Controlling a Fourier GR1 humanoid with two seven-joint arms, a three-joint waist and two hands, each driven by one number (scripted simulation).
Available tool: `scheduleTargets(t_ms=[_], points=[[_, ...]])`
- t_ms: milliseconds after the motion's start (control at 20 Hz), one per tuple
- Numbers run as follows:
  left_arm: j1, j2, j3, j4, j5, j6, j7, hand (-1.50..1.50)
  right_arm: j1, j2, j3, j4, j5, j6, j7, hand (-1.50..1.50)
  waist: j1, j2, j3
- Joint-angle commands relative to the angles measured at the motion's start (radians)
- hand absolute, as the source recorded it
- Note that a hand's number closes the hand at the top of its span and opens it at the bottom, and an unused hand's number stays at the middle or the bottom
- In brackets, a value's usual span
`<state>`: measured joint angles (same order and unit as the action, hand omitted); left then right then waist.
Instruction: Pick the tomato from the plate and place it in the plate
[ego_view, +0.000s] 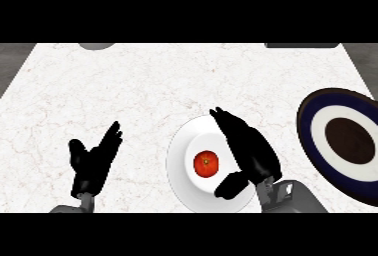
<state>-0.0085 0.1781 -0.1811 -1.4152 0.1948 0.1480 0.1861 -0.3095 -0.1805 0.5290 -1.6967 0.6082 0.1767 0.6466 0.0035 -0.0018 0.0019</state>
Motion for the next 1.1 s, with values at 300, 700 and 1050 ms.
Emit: scheduleTargets(t_ms=[300,700,1050], points=[[0.056,-0.001,0.047,-0.096,-0.014,-0.056,0.065,0.00,0.079,0.117,0.006,0.032,0.112,0.033,-0.047,-1.50,-0.001,0.001,-0.002],[-0.015,-0.056,0.054,0.021,-0.060,-0.043,0.026,0.00,0.052,0.178,0.066,0.115,0.259,0.000,0.048,-1.50,-0.002,0.001,-0.002],[0.019,-0.095,0.044,-0.005,-0.093,-0.028,0.022,0.00,0.077,0.143,0.000,0.157,0.247,0.040,-0.059,-1.50,-0.004,0.001,-0.002]])
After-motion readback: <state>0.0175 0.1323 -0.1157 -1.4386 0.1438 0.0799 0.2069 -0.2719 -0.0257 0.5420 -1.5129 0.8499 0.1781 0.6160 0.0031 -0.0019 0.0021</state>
